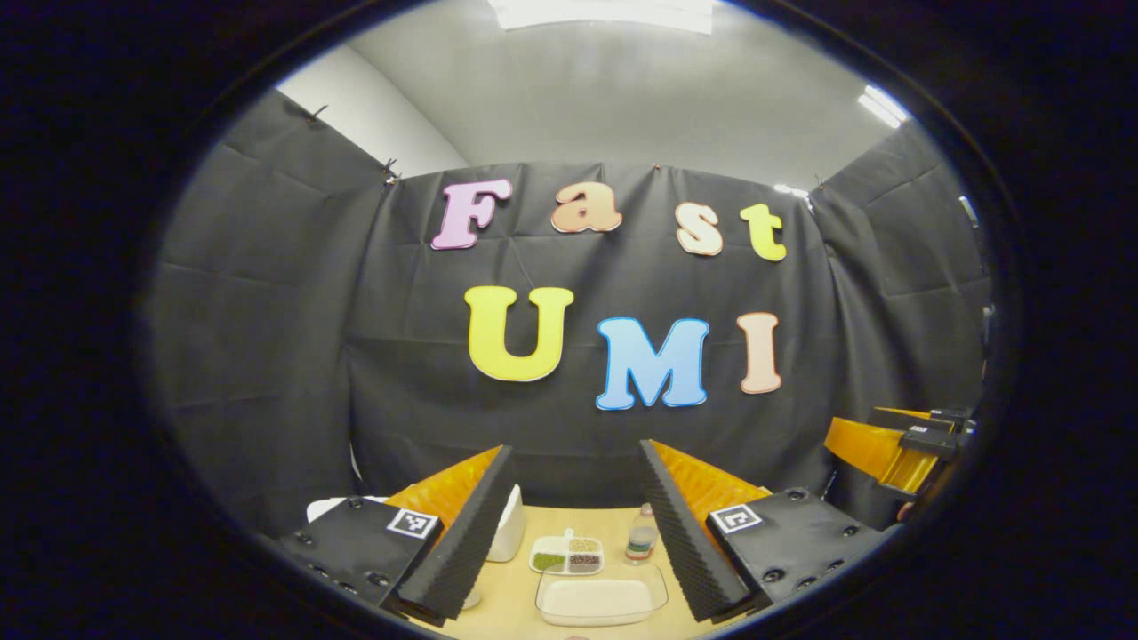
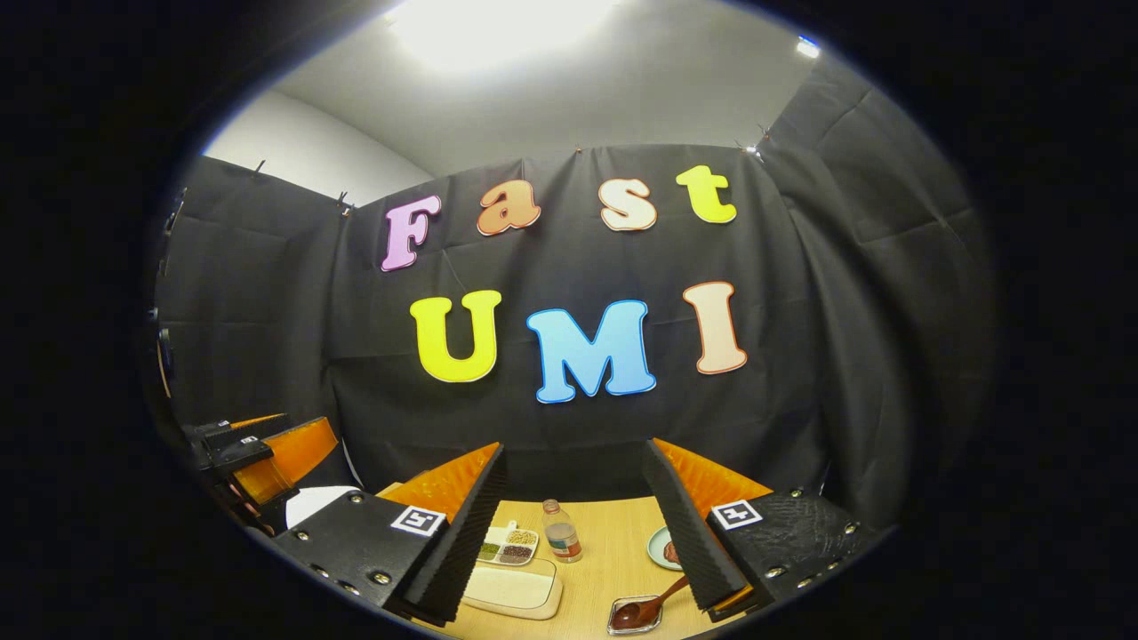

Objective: Close the left gripper, press the button to open the rice cooker; take a wooden spoon from the chopstick holder with the right hand, scoop a spoonful of rice and pour it into the rice cooker, then put the wooden spoon back into the chopstick holder.

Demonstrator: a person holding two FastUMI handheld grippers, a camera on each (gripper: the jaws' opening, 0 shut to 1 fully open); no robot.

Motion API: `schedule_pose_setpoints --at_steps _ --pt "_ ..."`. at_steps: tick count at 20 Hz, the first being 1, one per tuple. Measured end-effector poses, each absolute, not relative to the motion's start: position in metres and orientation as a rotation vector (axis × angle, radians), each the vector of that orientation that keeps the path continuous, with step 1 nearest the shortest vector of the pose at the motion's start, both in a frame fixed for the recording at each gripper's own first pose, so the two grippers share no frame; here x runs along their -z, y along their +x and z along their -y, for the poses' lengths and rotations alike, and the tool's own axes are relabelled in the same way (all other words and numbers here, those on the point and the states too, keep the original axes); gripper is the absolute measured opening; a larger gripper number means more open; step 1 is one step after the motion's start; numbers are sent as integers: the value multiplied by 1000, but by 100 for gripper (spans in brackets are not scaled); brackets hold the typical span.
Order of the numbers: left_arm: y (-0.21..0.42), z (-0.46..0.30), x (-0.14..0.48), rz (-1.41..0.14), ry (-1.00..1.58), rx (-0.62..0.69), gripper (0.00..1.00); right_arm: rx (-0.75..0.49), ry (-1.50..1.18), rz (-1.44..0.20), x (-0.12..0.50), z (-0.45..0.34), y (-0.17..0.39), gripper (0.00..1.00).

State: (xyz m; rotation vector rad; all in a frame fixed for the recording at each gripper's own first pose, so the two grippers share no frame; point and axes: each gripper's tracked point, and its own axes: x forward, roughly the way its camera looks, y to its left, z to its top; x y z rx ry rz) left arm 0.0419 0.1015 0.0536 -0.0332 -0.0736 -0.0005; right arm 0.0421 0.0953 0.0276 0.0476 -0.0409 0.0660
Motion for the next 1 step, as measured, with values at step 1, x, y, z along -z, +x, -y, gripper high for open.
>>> schedule_pose_setpoints --at_steps 1 --pt "42 -101 -51 70 -38 2 92 -58 56 41 -26 -94 45 93"
